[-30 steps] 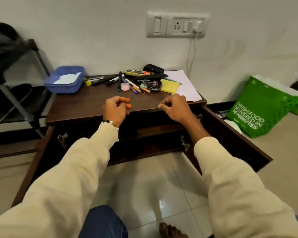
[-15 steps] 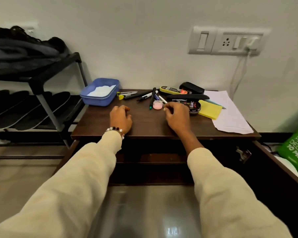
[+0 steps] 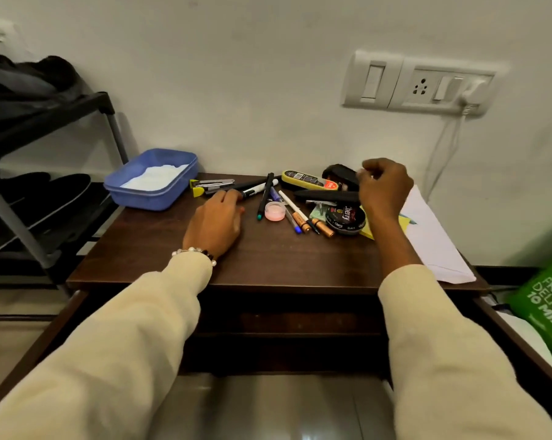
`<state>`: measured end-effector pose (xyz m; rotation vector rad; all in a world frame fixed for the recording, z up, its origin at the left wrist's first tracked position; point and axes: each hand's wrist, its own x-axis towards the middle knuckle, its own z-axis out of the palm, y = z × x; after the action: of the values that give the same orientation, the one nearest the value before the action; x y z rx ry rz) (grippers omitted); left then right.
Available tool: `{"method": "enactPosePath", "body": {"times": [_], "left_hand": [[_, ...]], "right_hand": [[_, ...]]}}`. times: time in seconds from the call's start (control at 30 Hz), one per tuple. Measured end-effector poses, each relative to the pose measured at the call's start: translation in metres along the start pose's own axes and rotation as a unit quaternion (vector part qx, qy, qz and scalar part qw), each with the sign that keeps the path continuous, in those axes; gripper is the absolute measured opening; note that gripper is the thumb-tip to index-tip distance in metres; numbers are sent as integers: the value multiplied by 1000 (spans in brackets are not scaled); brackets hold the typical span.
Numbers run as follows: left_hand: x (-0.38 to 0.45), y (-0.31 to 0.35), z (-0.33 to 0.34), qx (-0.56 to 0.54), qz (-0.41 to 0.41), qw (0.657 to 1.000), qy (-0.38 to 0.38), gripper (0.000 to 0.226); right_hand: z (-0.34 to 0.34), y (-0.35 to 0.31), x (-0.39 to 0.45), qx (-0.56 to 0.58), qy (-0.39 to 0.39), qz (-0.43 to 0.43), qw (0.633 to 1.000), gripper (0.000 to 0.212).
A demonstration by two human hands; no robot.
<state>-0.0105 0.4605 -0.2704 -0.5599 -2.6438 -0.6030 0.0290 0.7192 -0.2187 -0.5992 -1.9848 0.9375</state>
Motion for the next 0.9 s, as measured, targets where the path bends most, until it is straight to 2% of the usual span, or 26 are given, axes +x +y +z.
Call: {"method": "enactPosePath", "body": {"times": [0.13,0.3,0.37,0.47,0.67,0.73,0.83,0.9], "left_hand": [[12,4,7,-3,-15,1000,11,29],[22,5,16,0,-19,1000,24,28],[23,4,17,-6,-22,999,28,28],[23,3,17,-5,-16,999,31,28],[26,5,18,-17,4,999,49,24],[29,8,19,-13,3,998,65,24],[53,25,17,-20,-4,996,91,24],[80,42,17,-14,13,998,62,30]], "right_hand": [[-4,24,18,-62,-73,68,993,38],[4,22,45,-116,-204,94,967,67],[8,18,51,-152,-249,93,952,70],[12,15,53,-156,-279,99,942,61],[10,20,48,-174,-222,43,958,56],[9,22,45,-123,-178,43,975,51],[3,15,44,14,-112,97,989,47],[0,14,45,76,-86,133,985,50]]}}
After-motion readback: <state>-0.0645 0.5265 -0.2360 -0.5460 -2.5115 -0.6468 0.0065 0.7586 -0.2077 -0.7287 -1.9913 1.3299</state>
